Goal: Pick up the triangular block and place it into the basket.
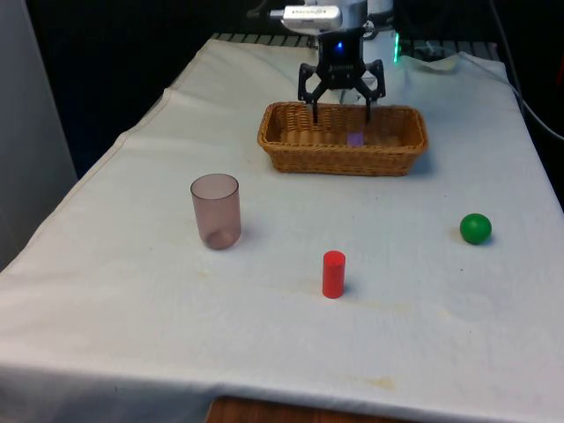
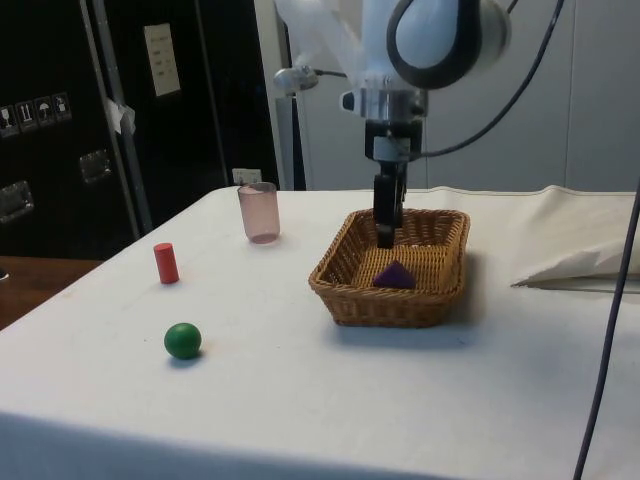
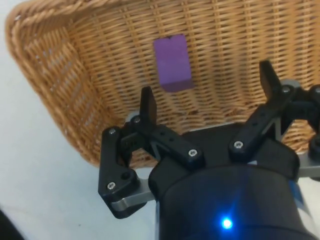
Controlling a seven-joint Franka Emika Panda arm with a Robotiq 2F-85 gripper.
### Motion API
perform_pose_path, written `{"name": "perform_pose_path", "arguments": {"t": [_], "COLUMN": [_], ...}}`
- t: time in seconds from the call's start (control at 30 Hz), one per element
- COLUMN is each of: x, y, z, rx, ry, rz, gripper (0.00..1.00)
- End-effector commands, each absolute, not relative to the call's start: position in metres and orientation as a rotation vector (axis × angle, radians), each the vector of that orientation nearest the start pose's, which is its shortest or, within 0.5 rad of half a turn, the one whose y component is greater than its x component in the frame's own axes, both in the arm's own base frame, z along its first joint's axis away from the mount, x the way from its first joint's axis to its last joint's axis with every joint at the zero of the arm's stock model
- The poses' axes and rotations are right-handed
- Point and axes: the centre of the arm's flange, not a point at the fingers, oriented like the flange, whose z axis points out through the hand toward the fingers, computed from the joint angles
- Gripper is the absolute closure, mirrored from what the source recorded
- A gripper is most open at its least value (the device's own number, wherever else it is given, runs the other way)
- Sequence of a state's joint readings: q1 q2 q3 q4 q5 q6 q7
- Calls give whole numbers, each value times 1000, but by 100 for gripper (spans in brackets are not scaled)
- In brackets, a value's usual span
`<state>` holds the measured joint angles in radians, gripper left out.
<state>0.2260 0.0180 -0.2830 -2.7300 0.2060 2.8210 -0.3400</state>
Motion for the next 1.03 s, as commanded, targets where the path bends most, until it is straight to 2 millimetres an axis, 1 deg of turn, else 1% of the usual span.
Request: {"name": "perform_pose_path", "arguments": {"t": [0.0,0.13,0.2,0.23,0.33,0.37,0.4,0.43,0.63,0.67,0.73,0.9,0.93,0.97,1.0], "x": [405,406,406,407,410,408,413,418,438,434,448,464,470,473,471], "y": [-37,-34,-36,-36,-36,-34,-36,-37,-39,-36,-40,-43,-43,-43,-43], "z": [227,238,243,250,260,262,264,271,292,291,302,316,321,322,323], "rx": [-3090,-3066,-3073,-3066,-3056,-3040,-3053,-3049,-3034,-3024,-3028,-3021,-3020,-3020,-3019], "ry": [-134,-139,-133,-136,-137,-141,-137,-135,-137,-142,-139,-139,-141,-140,-141], "rz": [-125,-145,-138,-146,-155,-171,-159,-170,-184,-194,-192,-202,-207,-206,-217], "gripper": [0,0,0,0,0,0,0,0,0,0,0,0,0,0,0]}}
